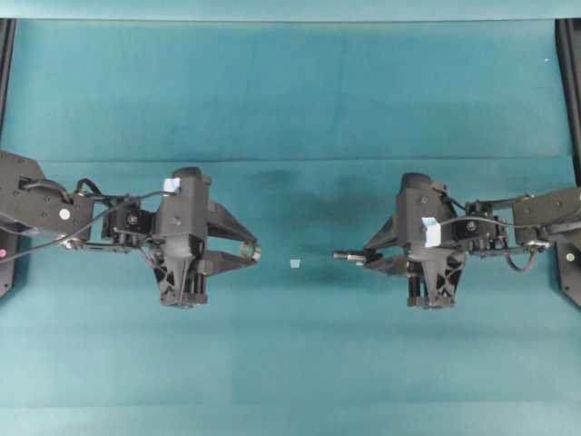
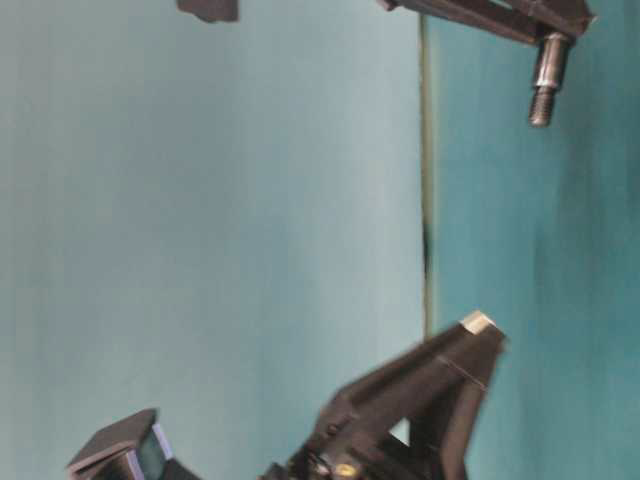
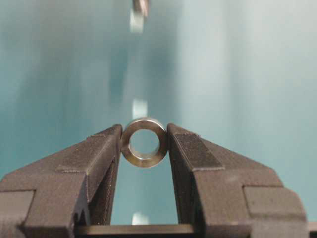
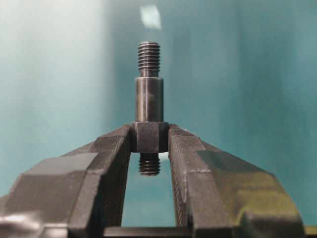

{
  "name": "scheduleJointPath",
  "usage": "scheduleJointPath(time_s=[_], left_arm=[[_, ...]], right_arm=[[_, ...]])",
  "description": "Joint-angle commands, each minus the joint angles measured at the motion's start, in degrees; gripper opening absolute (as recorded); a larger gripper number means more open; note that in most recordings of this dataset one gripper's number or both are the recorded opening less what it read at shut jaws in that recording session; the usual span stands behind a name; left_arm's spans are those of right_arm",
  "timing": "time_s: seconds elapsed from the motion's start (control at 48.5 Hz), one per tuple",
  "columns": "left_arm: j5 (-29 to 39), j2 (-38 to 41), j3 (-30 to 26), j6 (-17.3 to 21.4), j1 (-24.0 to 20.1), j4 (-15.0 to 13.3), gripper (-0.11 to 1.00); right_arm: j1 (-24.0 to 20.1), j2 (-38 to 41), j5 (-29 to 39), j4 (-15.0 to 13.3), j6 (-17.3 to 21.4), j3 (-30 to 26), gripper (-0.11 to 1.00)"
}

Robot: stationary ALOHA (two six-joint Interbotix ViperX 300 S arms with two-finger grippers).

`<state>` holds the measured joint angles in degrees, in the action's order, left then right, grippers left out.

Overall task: Insert the washer onto the shaft with both hands.
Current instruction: 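Lift the washer and shaft and rotate both grippers to face each other, then bring the washer toward the shaft tip, aligning its hole with the shaft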

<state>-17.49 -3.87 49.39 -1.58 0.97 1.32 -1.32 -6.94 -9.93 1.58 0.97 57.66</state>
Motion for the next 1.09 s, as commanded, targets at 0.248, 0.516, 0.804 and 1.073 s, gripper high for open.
scheduleJointPath(time_s=[0.248, 0.516, 0.804, 1.073], left_arm=[[-6.33, -0.97, -0.35, -2.64, 1.41, 0.0, 0.37], [-9.05, -0.97, -0.18, -3.6, 1.85, 0.0, 0.37], [-12.48, -0.35, -0.18, -4.48, 1.85, 0.0, 0.37], [-15.12, 1.93, -0.7, -6.77, 1.85, 0.18, 0.37]], right_arm=[[-1.41, -1.85, -9.67, 0.26, 6.15, 1.49, 0.0], [-2.11, -1.93, -18.54, 0.26, 9.49, 3.69, 0.0], [-3.25, 0.53, -21.01, 0.26, 9.49, 3.87, 0.0], [-3.34, 4.39, -27.42, 0.35, 10.11, 3.6, 0.0]])
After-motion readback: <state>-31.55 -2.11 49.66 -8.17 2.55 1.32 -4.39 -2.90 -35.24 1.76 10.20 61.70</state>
